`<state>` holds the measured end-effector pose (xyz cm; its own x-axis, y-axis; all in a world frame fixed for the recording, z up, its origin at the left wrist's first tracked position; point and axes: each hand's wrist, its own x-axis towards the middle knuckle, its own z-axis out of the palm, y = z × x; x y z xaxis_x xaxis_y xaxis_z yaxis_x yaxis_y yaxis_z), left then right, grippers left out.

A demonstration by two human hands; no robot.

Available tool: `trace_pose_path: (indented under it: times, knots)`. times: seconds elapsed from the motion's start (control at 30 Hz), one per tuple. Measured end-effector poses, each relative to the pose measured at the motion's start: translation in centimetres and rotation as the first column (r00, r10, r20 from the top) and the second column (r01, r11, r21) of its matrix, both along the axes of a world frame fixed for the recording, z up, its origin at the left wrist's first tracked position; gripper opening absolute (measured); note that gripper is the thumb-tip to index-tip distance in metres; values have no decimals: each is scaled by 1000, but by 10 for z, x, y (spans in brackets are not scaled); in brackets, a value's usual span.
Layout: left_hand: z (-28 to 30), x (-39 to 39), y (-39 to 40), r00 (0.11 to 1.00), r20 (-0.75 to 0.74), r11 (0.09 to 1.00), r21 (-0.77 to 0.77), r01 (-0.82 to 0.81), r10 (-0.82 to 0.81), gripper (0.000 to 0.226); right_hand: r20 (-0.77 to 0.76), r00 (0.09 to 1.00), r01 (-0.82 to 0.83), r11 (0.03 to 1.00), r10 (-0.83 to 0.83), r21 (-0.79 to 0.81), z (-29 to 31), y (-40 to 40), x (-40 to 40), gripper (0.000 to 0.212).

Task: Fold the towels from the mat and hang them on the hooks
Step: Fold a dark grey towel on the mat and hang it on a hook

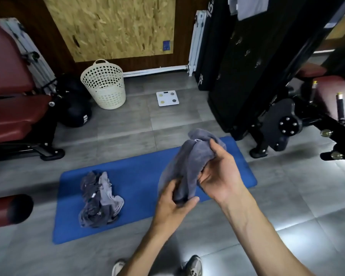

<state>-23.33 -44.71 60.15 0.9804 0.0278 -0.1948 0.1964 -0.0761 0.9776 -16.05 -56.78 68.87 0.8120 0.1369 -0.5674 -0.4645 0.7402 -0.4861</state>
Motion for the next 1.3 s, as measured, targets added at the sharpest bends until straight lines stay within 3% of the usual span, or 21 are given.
trace_pose_path:
  times: [0.07,0.17,0.27,0.3,0.33,0.37,0.43,0.47,0.6,0.63,0.7,0.73,0.77,0.83,0.87,0.97,1.03,1.07,1.17,1.23,1.3]
  knots:
    - [9,12,-32,988,83,992,5,-129,128,15,15,1000,-18,999,17,39,8,-27,4,22]
    - [32,31,-62,950,204,972,-33,-234,236,22,0,1000,-32,999,32,-40,20,-66,14,10]
    - [51,55,-72,943,269,978,12,-207,196,20,7,1000,-16,987,17,-160,17,-111,30,9]
    - [57,66,-72,945,288,985,28,-168,153,20,8,999,-37,958,41,-285,15,-125,35,11]
    - [63,78,-73,948,300,991,53,-125,104,19,20,996,-68,862,91,-502,13,-137,39,16]
    - [70,89,-74,954,296,994,79,-79,52,19,29,987,-84,659,159,-747,8,-147,42,25]
    - [84,108,-80,962,270,994,107,9,-38,19,64,970,31,141,234,-989,-2,-160,45,40]
    - [90,118,-85,960,268,992,114,48,-77,18,128,955,123,37,266,-992,-5,-161,48,41]
    - [103,156,-103,938,302,979,164,121,-167,29,276,866,364,-146,418,-920,-5,-152,63,38]
    - [104,167,-106,941,299,982,145,121,-160,32,302,856,369,-87,419,-925,-3,-151,71,38]
    - [105,186,-108,959,261,993,68,99,-113,38,377,836,293,255,399,-921,0,-152,84,18]
    - [106,196,-109,969,230,996,14,86,-87,40,395,815,221,403,424,-888,-3,-155,90,21]
    - [107,203,-109,977,200,996,-47,80,-69,40,400,790,162,471,464,-867,-6,-156,95,48]
    - [110,220,-110,988,146,985,-161,68,-44,40,353,744,41,488,567,-872,-18,-156,105,80]
    - [111,228,-112,992,119,978,-202,54,-31,41,297,739,-37,477,605,-878,-26,-152,110,77]
    - [114,248,-116,999,28,965,-261,42,-36,44,108,784,-155,361,611,-919,-49,-138,121,12]
    - [113,261,-110,996,-37,936,-346,61,-79,35,136,856,-90,403,499,-911,-54,-131,131,22]
    - [111,265,-105,996,-29,921,-382,73,-90,28,166,893,-79,510,418,-857,-52,-128,137,22]
    - [84,268,-82,990,133,983,-171,71,-48,19,158,968,-64,795,197,-603,-32,-123,161,27]
    - [54,256,-64,983,152,994,36,101,-105,49,67,993,-59,891,99,-450,-17,-127,181,35]
    - [21,238,-54,959,55,936,241,257,-278,81,-41,998,-52,946,41,-320,-1,-133,202,36]
